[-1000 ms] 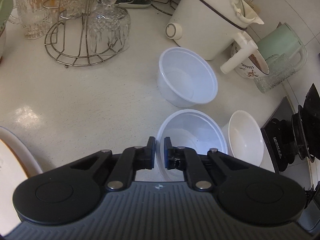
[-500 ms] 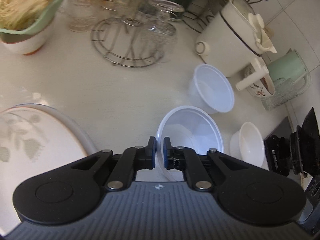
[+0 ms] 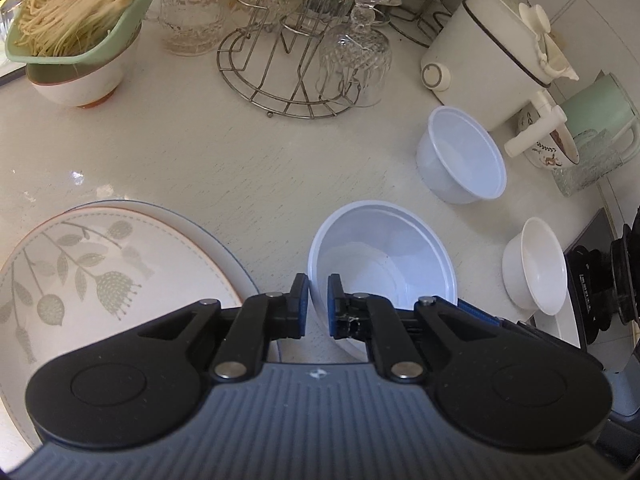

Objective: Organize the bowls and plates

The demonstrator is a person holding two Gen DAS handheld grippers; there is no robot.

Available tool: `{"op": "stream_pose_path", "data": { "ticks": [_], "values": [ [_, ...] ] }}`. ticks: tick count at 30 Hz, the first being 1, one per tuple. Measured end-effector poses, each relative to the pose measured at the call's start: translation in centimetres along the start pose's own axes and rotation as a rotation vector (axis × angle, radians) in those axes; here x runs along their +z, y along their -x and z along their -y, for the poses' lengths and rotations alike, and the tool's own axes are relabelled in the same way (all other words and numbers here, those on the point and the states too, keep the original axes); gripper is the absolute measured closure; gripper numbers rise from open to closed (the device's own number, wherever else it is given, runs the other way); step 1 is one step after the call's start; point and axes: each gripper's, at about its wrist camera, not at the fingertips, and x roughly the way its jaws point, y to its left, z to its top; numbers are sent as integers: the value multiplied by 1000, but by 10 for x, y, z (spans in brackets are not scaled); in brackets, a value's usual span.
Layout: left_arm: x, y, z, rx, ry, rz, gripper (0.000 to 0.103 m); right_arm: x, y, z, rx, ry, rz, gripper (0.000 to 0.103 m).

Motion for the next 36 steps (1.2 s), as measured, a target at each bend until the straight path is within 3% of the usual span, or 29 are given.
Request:
{"op": "stream_pose_path", "data": {
  "ticks": [3,5,7,10,20,36],
  "values": [
    [1,2,-1,6,3,-4,89,1,2,-1,1,0,11,81],
    [2,4,-1,8,4,-2,77,2,3,-3,0,8,14,80],
    [2,8,-1,10,1,13,71,3,5,-4,-4,16,21,68],
    [2,15,1,13,-9,34,71,4,12,-3,-7,19,48,58],
    [3,57,24,10,-99,127,71,13,45,-13,-10,80,115,58],
    [-12,140,55,-12,-142,255,71,28,127,-40,55,176,257,58]
  ]
}}
